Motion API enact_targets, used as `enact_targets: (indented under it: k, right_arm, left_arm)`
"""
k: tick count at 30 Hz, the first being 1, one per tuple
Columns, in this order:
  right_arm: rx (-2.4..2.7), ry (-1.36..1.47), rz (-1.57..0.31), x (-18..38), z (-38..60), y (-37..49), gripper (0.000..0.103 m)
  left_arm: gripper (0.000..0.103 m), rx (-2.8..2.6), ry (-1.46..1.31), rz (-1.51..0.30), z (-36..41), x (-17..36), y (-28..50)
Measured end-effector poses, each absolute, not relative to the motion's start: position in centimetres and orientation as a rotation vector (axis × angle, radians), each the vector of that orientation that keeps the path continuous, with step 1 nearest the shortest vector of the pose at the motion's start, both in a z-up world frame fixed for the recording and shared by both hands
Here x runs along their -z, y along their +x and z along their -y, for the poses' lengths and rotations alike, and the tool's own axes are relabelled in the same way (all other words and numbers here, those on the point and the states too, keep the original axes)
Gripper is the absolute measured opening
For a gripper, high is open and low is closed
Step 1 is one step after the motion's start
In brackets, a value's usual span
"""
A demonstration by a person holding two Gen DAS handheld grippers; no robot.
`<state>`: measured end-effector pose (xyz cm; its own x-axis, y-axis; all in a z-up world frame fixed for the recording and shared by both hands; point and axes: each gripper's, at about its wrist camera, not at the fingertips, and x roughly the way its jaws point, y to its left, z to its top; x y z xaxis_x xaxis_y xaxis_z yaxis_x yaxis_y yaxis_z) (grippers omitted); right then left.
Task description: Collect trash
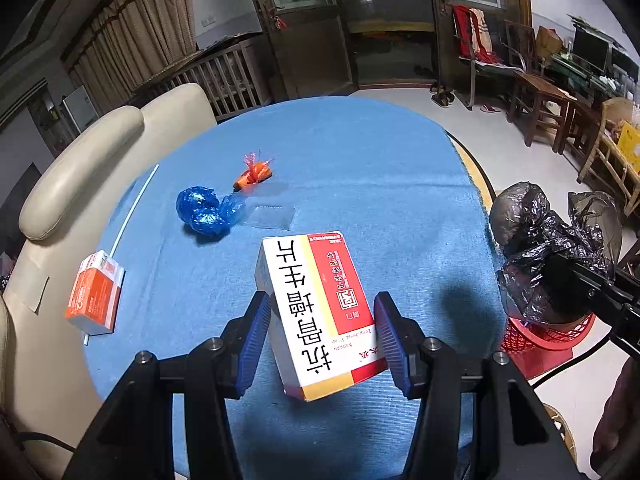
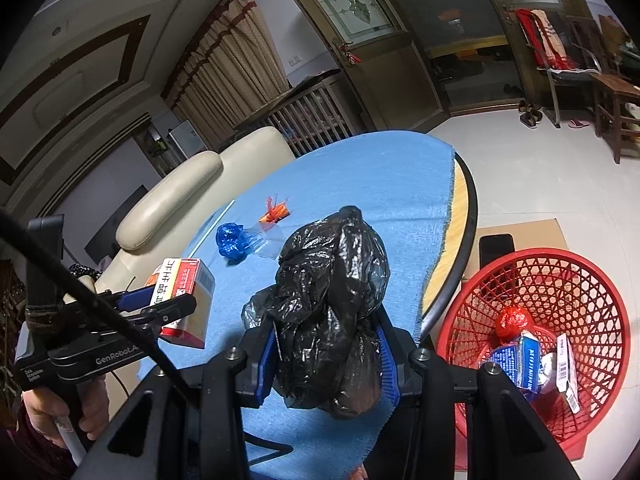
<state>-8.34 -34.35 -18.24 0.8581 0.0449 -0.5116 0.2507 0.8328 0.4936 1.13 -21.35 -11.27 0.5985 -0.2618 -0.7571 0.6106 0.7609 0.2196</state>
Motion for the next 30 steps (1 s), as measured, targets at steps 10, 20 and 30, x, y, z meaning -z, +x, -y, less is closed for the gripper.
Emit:
enact_targets:
  k: [10, 20, 30]
  right_arm:
    - [0.146, 0.605, -0.541, 17.8, 34.6, -9.2, 0.045]
    - [0.153, 0.636, -0.560, 18.3, 34.9, -9.7, 0.045]
    - [0.121, 0.674, -0.594, 20.0, 34.7, -8.8, 0.046]
  left_arm:
    - [0.055, 0.549, 0.521, -0.794, 22.7, 12.3, 0.6]
    - [0.056, 0.556, 0.535, -0.795, 23.2, 12.6, 0.2]
    - [0.055, 0.544, 0.521, -0.839, 22.5, 14.3, 1.1]
